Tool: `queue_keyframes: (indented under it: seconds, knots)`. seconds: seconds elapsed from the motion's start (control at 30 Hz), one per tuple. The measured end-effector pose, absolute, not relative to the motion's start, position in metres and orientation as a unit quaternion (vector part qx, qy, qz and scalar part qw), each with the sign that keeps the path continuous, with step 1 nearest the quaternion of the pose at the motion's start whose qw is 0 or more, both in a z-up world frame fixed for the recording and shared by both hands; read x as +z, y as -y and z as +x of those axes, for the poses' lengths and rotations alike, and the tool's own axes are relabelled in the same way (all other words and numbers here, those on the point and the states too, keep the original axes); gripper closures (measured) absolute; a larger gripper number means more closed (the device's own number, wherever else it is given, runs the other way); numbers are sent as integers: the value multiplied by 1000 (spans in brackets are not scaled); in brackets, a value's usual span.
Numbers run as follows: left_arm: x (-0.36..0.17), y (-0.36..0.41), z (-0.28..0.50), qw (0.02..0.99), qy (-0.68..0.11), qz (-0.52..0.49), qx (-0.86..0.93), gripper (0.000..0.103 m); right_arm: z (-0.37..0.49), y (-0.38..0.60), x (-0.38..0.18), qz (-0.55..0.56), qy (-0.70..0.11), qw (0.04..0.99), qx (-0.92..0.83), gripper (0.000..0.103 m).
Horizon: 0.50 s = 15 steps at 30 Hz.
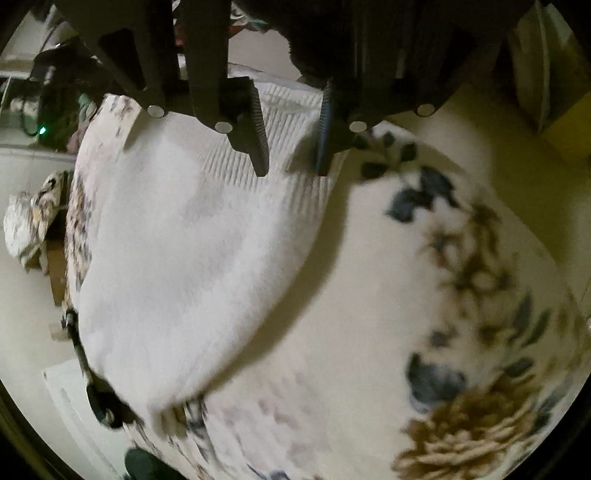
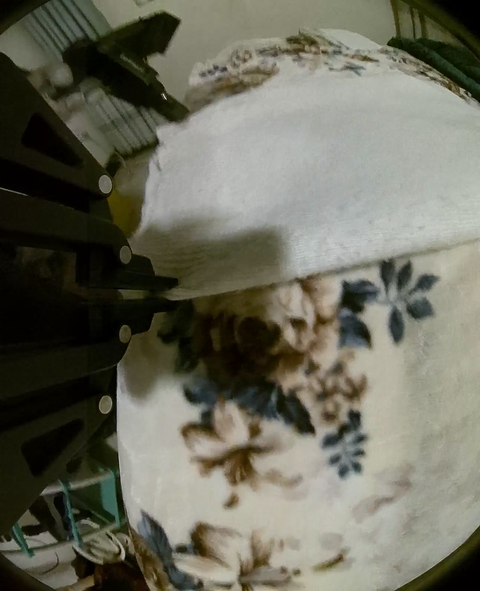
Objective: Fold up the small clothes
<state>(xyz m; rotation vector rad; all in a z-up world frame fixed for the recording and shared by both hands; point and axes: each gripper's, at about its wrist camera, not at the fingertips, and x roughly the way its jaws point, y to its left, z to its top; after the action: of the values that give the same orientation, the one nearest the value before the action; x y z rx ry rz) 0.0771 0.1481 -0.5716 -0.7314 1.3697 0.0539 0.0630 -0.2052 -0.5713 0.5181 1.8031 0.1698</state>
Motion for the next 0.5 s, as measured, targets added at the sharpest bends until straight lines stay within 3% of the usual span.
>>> queue_keyframes:
  seconds: [0.13, 0.33, 0.4, 0.5]
  knots:
    - [-569, -135, 78, 735, -608, -299, 31, 97, 64, 206, -589, 258, -784, 558, 85, 91]
    - [-551, -142, 61, 743, -591, -310, 46, 98, 59, 210, -608, 314, -776, 541, 81, 91]
    - [-540, -147, 56, 744, -587, -316, 48, 98, 56, 211, -605, 313, -767, 556, 71, 103]
    - [-526, -149, 52, 745, -585, -317, 43, 98, 45, 214, -591, 279, -773, 567, 52, 103]
